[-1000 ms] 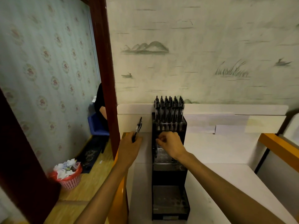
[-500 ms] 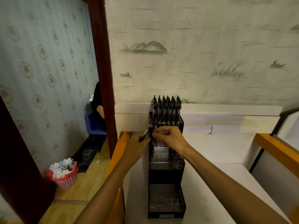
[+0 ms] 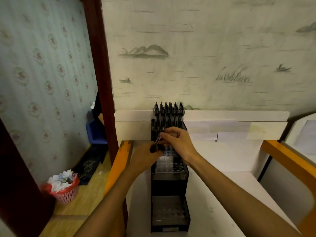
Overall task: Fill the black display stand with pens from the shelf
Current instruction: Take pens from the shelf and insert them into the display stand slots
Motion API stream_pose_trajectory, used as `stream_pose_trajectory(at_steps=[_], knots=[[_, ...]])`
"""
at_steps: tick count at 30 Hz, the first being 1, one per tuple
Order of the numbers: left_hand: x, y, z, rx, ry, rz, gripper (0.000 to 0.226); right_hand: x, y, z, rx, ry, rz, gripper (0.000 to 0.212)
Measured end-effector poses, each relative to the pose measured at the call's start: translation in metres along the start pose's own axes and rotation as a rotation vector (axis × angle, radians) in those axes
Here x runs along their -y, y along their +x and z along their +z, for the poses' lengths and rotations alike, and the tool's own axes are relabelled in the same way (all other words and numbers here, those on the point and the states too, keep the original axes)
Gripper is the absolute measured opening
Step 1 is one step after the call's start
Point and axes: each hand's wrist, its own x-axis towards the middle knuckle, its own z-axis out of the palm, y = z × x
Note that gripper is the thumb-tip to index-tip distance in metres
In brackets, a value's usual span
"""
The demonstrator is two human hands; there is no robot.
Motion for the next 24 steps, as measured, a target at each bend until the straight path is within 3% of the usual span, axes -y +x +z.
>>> stream_pose_trajectory(at_steps=[3,7,12,17,24], knots=[[-0.002,-0.007,-0.012,0.018,0.056,0.048,0.024,0.000,0.004,-0.006,-0.091,-0.058,-0.059,0.011],[0.002,-0.011,-0.030,-0.086,0.144,0.067,0.017,-0.007,0.010,-0.013,-0.171,-0.274,-0.151,0.010],[0.004,-0.017,-0.041,-0.142,0.329,0.097,0.045,-0.022,0.015,-0.011,-0.183,-0.516,-0.223,0.012],[0.009,-0.024,-0.046,-0.172,0.455,0.119,0.026,-0.035,0.016,-0.004,-0.171,-0.673,-0.222,0.016],[0.012,-0.028,-0.047,-0.193,0.472,0.161,0.018,-0.036,0.016,-0.004,-0.186,-0.767,-0.268,0.018]])
